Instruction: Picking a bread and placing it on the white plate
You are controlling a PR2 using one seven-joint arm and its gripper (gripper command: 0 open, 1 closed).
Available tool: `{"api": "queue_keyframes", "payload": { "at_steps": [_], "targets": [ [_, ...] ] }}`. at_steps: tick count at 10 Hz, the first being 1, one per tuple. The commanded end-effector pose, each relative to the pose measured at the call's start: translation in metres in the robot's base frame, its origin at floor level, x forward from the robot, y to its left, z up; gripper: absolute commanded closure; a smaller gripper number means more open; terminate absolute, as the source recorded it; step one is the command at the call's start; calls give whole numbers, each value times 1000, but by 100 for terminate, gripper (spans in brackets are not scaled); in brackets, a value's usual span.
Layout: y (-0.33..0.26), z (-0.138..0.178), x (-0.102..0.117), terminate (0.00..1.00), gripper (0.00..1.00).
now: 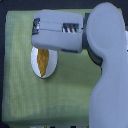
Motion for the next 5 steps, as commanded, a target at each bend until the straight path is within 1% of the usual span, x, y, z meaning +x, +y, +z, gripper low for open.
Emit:
{"api": "queue_keyframes", "payload": {
  "at_steps": [1, 5],
  "targets": [
    [6, -4, -7, 0, 0],
    [6, -4, -7, 0, 0]
  ]
}}
